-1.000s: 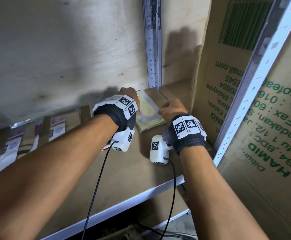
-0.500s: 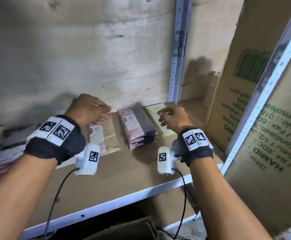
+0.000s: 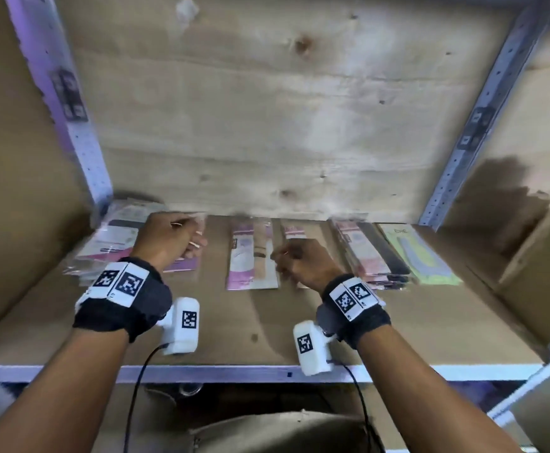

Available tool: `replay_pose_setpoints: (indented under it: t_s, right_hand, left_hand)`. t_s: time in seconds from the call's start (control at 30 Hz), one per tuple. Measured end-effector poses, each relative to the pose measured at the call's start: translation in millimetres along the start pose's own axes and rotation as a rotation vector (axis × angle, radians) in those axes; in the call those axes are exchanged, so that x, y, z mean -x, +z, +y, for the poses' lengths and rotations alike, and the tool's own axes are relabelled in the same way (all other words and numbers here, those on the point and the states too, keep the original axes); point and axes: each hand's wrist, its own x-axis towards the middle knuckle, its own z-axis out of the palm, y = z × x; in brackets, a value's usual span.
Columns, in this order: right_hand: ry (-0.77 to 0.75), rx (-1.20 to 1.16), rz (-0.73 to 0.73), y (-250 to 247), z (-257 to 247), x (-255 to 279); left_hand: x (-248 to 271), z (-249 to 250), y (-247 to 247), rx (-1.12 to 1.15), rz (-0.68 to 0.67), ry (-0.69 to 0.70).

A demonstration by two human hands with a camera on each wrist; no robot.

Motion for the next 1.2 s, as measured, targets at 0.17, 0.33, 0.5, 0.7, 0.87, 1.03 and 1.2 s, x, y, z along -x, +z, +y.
replay_pose_setpoints:
  t_s: [0.17,0.33,0.5,0.7,0.87,1.03,1.2]
  right_hand:
    - [0.069,-0.019,-0.166,68,-37,-51]
    - [0.074,0.257,-0.153,120,-65,-90]
    - [0.131,0.456,-0.194,150,-82,-104]
    - [0.180,0.367,-0.196,156,-76,-109]
    - [0.140,-0.055,-0.204,134,-75,-93]
    - [0.155,-0.445,-0.165,89,-81,-53]
    - [0.143,-0.548,-0.200,30,-83,-9]
  left_hand:
    - [-20,-10,-48,0.007,0.085,-0.017]
    - [-26,-21,-67,0.033,0.128,-0.031]
    - [-23,-22,-74,0.085,0.123,-0.085]
    - [-20,-21,-83,0.014,0.112,-0.054]
    - [-21,-25,-85,-0.026,0.047,-0.077]
    - [-22,-23,-83,-0.067,-0.167,-0.070]
    - [-9,-18,-57,-0.609,-0.131,0.077]
